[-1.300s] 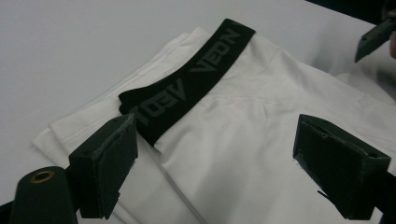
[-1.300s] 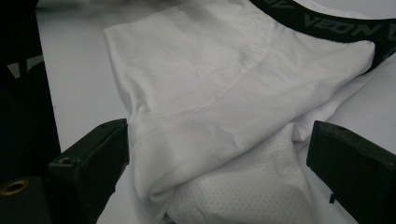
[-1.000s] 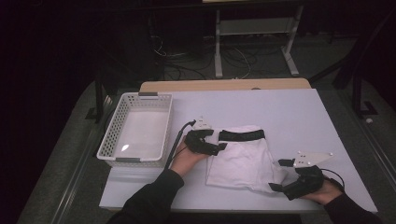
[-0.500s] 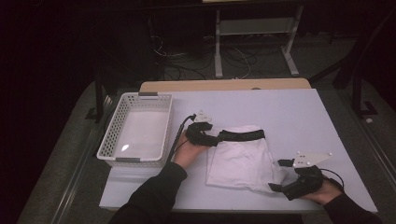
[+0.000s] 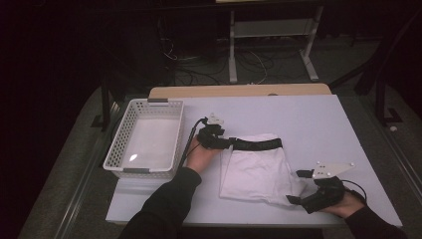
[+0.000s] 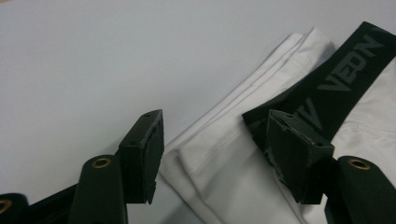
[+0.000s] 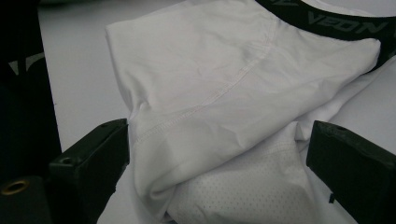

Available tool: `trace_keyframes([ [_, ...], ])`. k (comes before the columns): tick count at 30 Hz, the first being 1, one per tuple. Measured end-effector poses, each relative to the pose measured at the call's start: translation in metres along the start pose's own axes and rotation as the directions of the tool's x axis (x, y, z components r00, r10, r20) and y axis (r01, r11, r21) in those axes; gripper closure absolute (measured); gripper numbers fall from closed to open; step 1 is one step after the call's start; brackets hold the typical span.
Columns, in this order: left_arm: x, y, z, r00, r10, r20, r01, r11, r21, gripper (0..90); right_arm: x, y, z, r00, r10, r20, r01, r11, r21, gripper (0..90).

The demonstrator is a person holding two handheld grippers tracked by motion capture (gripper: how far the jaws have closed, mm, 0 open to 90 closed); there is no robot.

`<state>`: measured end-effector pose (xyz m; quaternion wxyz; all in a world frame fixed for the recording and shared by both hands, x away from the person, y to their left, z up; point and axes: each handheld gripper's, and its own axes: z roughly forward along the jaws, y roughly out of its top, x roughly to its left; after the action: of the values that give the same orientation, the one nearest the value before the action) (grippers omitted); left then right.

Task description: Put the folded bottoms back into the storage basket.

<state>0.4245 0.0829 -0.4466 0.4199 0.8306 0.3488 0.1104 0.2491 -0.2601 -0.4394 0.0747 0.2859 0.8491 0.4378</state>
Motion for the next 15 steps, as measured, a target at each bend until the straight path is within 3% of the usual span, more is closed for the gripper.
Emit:
trace_keyframes([
  [7, 0.0063, -0.0026, 0.0028, 0.9995, 0.003, -0.031, -0.002, 0.9996, 0.030, 42.9, -0.0003, -0.0002, -0.0003, 1.0000, -0.001, 0.002, 0.001, 1.000, 0.001, 6.3],
  [15, 0.0077, -0.0047, 0.0050, 0.9997, 0.012, -0.019, -0.011, 0.9984, 0.056, 52.4, -0.0001, -0.0003, -0.0004, 1.0000, -0.001, 0.000, 0.001, 1.000, 0.002, 6.6],
])
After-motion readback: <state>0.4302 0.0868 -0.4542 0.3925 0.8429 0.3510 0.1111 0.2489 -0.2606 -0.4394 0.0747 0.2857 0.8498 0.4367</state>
